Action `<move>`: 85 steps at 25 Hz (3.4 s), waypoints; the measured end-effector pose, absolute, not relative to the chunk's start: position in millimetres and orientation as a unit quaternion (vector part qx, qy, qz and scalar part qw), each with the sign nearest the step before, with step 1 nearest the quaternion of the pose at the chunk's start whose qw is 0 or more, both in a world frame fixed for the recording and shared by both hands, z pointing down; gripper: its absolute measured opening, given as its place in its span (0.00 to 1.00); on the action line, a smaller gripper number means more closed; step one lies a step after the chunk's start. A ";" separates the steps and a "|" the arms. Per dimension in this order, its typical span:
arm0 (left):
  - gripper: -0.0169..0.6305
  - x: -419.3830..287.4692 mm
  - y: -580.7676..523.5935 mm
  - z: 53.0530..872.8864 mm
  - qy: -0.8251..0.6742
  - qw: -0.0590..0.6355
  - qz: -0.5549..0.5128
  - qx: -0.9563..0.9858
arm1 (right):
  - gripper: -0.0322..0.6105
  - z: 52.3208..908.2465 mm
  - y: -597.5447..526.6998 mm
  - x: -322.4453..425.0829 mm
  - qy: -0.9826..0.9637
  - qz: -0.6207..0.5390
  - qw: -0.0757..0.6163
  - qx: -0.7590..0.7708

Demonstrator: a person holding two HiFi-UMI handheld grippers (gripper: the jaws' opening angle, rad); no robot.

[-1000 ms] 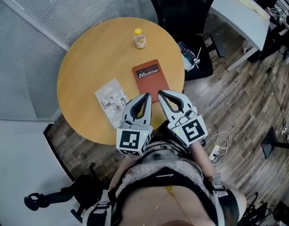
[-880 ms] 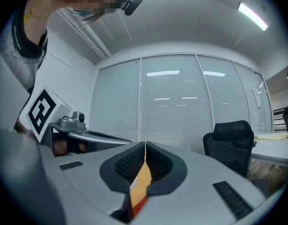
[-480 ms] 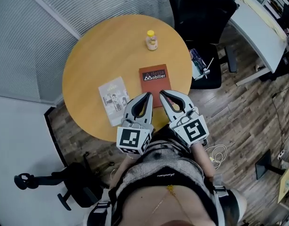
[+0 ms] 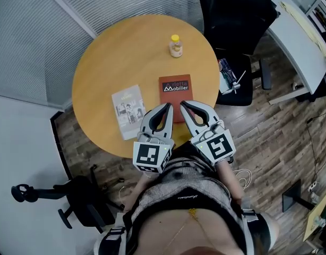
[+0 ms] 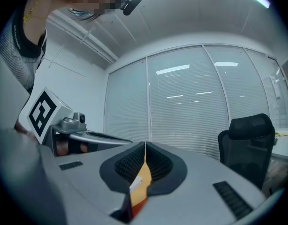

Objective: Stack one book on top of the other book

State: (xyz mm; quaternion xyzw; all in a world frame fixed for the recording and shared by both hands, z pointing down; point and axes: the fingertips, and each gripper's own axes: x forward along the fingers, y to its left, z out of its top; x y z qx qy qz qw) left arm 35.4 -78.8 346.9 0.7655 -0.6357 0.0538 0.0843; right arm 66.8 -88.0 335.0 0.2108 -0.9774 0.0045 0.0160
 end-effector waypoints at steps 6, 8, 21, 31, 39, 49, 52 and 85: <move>0.06 37.7 -86.0 352.0 -0.647 0.084 0.056 0.756 | 0.09 337.7 -97.7 67.1 -0.981 0.000 0.019 0.192; 0.06 36.4 -87.5 353.4 -0.649 0.086 0.055 0.754 | 0.09 338.1 -100.1 64.4 -0.982 -0.002 0.020 0.187; 0.06 10.1 -99.0 381.5 -0.638 0.119 0.078 0.757 | 0.09 369.0 -114.1 55.3 -0.974 0.026 0.055 0.220; 0.06 -9.3 -101.5 426.7 -0.617 0.178 0.090 0.761 | 0.09 414.2 -123.8 54.7 -0.956 0.073 0.096 0.266; 0.06 -21.2 -103.0 466.9 -0.602 0.219 0.102 0.761 | 0.09 453.2 -127.3 53.6 -0.942 0.101 0.138 0.290; 0.06 -26.6 -108.0 514.8 -0.579 0.260 0.129 0.762 | 0.09 513.1 -133.0 60.3 -0.920 0.124 0.204 0.310; 0.06 -28.3 -107.9 527.3 -0.577 0.276 0.132 0.758 | 0.09 525.0 -133.6 62.0 -0.915 0.136 0.218 0.312; 0.06 -39.7 -99.5 635.1 -0.559 0.394 0.200 0.702 | 0.09 634.7 -140.6 86.6 -0.863 0.217 0.346 0.297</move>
